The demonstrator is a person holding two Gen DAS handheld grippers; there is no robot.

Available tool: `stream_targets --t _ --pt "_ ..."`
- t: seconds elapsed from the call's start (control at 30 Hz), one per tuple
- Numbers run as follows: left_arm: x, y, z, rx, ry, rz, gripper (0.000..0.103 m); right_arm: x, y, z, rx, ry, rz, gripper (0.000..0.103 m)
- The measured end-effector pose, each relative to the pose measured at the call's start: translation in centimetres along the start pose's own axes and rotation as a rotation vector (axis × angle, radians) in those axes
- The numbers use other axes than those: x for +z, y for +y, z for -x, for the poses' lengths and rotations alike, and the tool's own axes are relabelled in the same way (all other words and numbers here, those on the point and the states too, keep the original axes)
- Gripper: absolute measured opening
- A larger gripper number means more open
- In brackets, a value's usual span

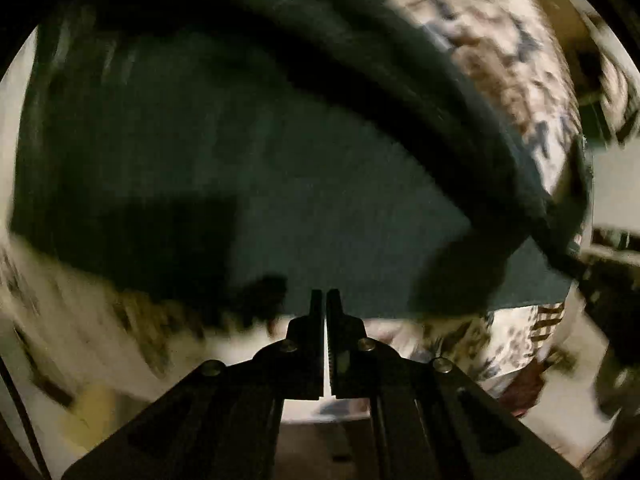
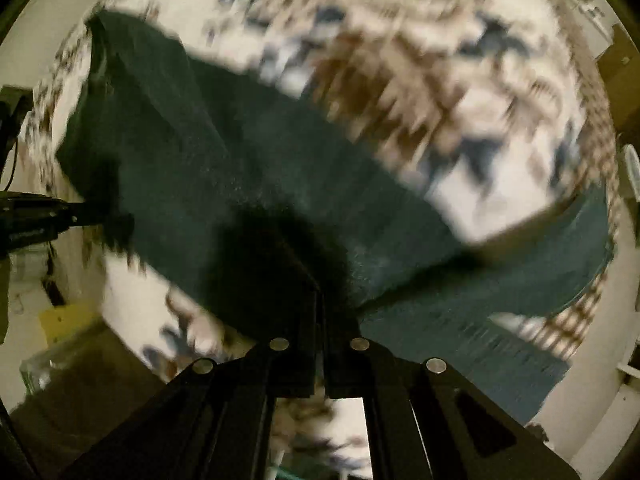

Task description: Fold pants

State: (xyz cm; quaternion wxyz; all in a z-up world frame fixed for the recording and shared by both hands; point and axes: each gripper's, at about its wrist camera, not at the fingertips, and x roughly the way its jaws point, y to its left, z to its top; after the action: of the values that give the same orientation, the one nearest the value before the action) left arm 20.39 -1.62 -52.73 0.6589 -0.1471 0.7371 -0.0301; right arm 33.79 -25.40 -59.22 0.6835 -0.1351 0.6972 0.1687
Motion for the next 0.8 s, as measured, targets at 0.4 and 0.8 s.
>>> stream_targets --t 0.4,0.8 --pt "4.9 11.7 8.3 -0.359 -0.256 0.627 0.044 -0.2 -2.6 -3.0 0.158 0.090 -0.269 0.081" --pt "15.7 11.4 5.1 -0.131 -0.239 0.614 0.053 -2.9 -10.5 3.7 0.071 -0.137 -0.852 0.083"
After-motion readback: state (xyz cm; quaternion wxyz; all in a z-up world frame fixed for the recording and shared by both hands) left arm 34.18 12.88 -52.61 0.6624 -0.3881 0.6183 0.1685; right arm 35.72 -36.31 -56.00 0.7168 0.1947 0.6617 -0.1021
